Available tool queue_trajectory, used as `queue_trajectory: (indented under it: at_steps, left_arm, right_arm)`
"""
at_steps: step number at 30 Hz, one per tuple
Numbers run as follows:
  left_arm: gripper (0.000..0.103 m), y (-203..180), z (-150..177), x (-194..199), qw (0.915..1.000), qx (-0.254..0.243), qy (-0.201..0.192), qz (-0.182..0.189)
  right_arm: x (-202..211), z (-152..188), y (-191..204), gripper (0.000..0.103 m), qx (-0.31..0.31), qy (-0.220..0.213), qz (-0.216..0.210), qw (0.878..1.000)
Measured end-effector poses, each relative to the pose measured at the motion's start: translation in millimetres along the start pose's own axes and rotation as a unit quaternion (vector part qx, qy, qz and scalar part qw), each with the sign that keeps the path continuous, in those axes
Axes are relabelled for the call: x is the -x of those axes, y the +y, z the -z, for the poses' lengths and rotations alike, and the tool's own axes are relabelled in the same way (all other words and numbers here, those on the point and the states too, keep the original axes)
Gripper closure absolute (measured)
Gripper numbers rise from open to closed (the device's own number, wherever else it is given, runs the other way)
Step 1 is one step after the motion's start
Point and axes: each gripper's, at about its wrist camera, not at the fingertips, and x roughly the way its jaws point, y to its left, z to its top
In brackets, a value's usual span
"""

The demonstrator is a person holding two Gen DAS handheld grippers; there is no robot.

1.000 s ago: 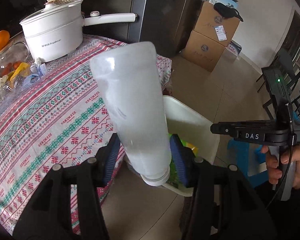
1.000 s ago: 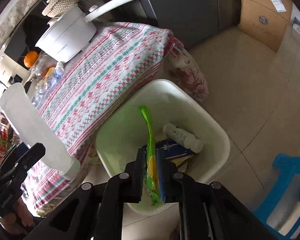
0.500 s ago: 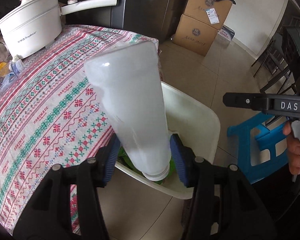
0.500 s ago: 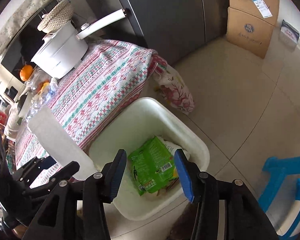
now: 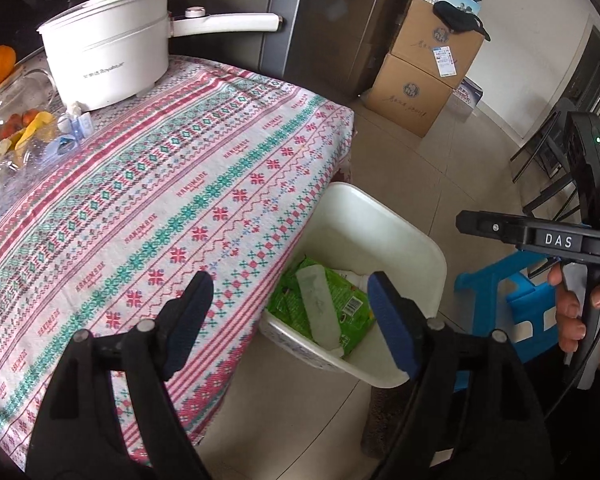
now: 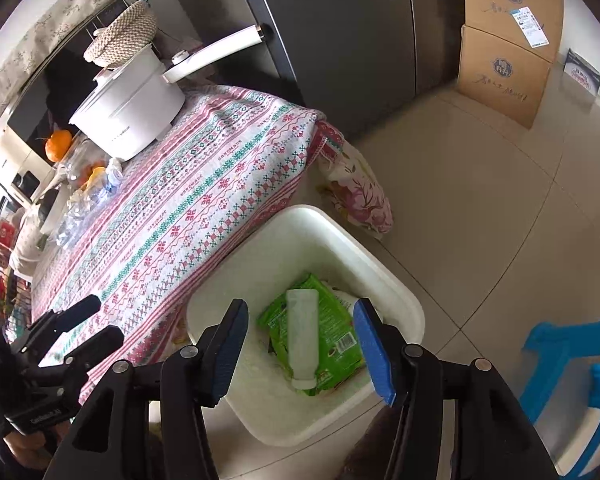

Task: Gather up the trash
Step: 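Lower the large white bottle into the bin and open the left gripper, then move the left gripper to the clear plastic water bottle and grasp it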

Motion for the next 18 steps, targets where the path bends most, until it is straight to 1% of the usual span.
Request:
queue_trajectory:
  at_steps: [4,6,8,9,13,18]
  left_arm:
    - [0.017,25.4,2.0,14.4,0.9993,0.025,-0.006,-0.027]
    - [0.013,38.1,3.8,21.7,0.9983,0.039,-0.008,-0.043]
    - [0.007,50.6,6.3,28.9,0.9967,0.053,-0.01,-0.061]
    - [0.006,56.9,7.9,32.4,0.9959,0.058,-0.01,-0.069]
    - [0.003,84.2,15.8,45.4,0.9917,0.083,-0.008,-0.098]
    - [0.003,117.8,25.4,60.5,0.9861,0.114,-0.01,-0.12]
  right_arm:
    - [-0.6,-2.8,11.0,0.043,0.008,0.0,-0.006,1.0]
    - [-0.3,-4.5,19.7,0.042,0.015,0.0,-0.01,1.0]
    - [-0.2,-6.4,30.6,0.039,0.024,-0.003,-0.013,1.0]
    - [-0.5,-7.5,37.1,0.038,0.03,-0.005,-0.013,0.999]
    - [-1.4,-12.0,63.9,0.031,0.053,-0.01,-0.016,0.998]
    - [-5.5,-16.9,99.9,0.027,0.077,-0.008,-0.027,0.997]
